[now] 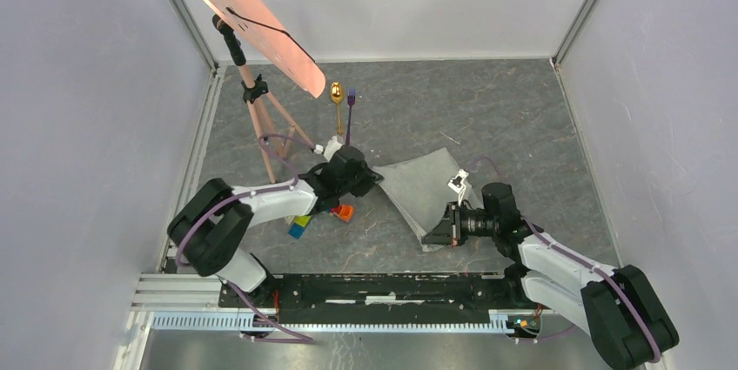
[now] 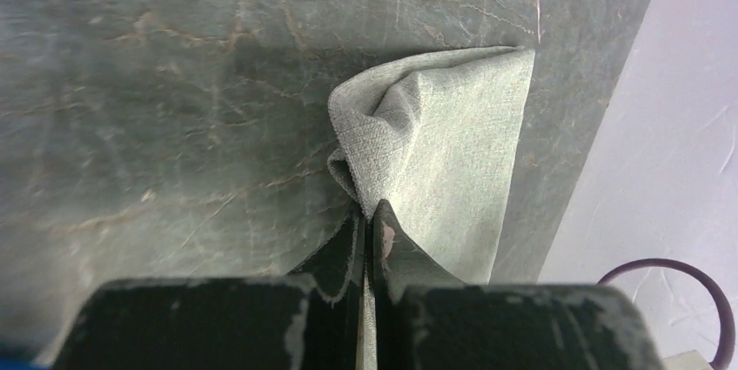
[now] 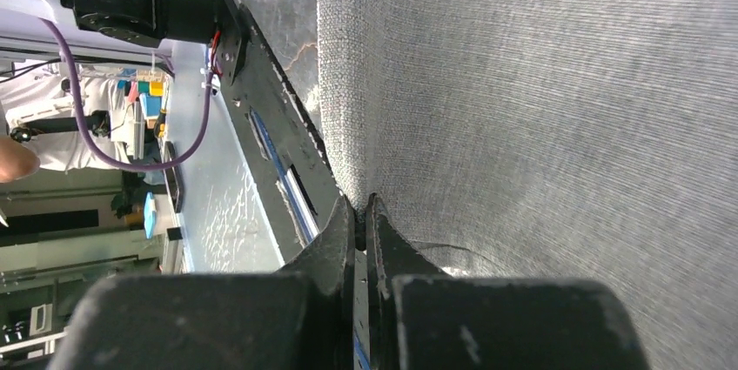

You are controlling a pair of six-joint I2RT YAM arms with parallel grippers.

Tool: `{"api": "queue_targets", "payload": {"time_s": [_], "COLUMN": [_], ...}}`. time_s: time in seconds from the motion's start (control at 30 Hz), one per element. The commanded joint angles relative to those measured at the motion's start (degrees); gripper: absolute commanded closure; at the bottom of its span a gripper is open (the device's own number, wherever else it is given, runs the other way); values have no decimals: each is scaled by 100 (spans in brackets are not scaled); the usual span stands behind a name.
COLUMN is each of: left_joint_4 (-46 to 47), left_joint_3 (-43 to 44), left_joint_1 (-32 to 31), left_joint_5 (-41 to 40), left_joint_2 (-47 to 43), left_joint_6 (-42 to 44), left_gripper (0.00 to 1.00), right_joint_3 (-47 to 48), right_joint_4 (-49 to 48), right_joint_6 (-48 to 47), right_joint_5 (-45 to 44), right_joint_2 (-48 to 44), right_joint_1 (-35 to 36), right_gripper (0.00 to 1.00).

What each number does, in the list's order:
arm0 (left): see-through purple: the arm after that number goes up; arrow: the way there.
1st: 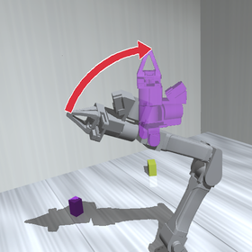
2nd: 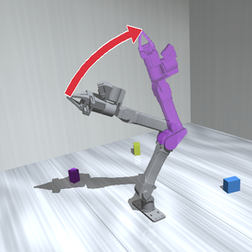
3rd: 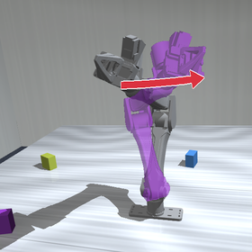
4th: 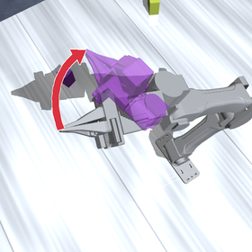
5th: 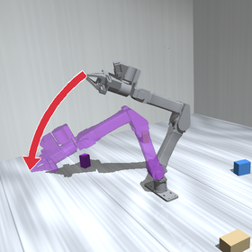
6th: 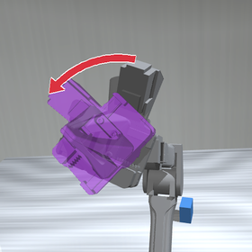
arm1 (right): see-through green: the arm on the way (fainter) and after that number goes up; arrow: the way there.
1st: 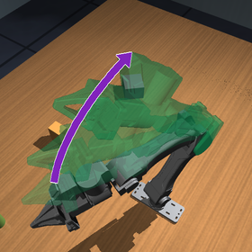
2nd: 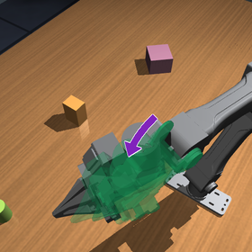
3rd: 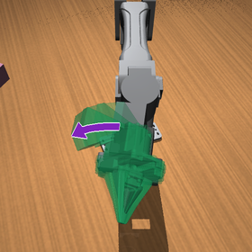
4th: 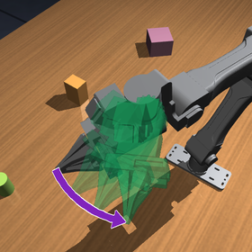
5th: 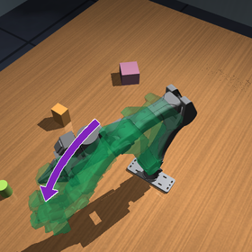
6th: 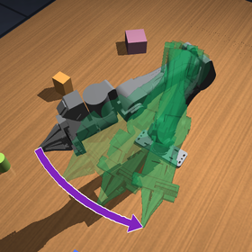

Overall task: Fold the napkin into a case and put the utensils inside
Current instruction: Fold the lower triangle-folded napkin at the center of the board.

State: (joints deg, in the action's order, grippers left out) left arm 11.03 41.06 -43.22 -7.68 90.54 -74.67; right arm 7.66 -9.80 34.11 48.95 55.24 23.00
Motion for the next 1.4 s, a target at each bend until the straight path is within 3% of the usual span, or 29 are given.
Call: {"api": "queue_targets", "payload": {"time_s": [0.0,0.13,0.33,0.53,0.77,1.0,1.2,1.27,1.37], "left_joint_4": [-1754,-3552,-5478,-6398,-6429,-6421,-6415,-6415,-6411], "left_joint_3": [390,1618,3546,4979,5819,5791,5817,5834,5835], "left_joint_1": [-9,-325,-692,-1010,-1021,-1013,-1008,-993,-986], "left_joint_5": [-1385,-2030,-2519,-2957,-2667,-2614,-2484,-2475,-2458], "left_joint_2": [-613,-224,1219,2247,2920,2976,3014,3022,3013], "left_joint_6": [122,-158,-690,-809,-578,-496,-464,-417,-412], "left_gripper": [98,98,98,98,98,98,98,98,98], "right_joint_3": [-127,-171,69,176,566,792,977,1016,998], "right_joint_4": [-223,80,1231,1600,1815,1872,1573,1545,1514], "right_joint_6": [211,-73,-1071,-1628,-1973,-2157,-2135,-2135,-2069], "right_joint_5": [191,284,161,-223,-750,-1156,-2231,-2798,-3848], "right_joint_2": [-70,80,348,261,197,-160,-1007,-1068,-1373], "right_joint_1": [127,-209,-637,-718,-712,-664,30,519,1268], "right_gripper": [100,100,100,100,100,72,14,6,2]}}
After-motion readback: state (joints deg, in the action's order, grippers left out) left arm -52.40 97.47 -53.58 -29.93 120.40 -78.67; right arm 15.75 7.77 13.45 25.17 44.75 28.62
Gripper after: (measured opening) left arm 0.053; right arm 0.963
